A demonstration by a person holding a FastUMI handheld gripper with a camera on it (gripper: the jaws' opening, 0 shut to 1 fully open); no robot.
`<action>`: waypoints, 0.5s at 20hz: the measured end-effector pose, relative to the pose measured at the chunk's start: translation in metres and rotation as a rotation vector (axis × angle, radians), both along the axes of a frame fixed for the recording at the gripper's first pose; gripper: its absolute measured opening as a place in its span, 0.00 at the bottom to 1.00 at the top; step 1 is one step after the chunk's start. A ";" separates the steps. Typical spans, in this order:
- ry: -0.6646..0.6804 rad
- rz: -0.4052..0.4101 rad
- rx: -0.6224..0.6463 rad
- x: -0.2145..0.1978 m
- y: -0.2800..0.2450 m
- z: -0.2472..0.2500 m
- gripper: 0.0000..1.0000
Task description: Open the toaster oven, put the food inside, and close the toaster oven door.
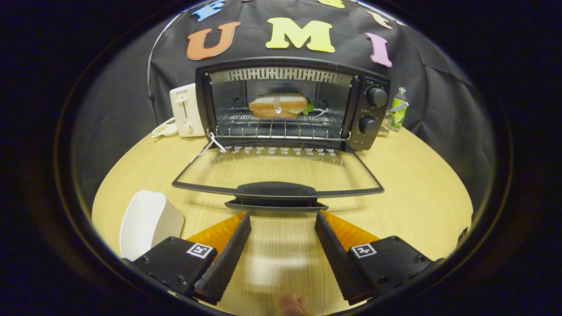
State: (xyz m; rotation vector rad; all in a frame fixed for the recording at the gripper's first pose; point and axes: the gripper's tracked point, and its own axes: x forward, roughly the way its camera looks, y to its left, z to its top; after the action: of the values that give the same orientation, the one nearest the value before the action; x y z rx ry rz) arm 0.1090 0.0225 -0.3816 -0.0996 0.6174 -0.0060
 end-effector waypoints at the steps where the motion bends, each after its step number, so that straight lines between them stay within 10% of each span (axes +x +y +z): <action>1: -0.006 -0.009 0.013 0.002 0.000 0.000 0.98; 10: -0.098 -0.017 0.024 0.000 0.004 0.021 0.98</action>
State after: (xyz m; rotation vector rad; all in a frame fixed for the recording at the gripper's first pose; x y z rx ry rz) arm 0.1087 0.0262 -0.3605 -0.0709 0.5199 -0.0197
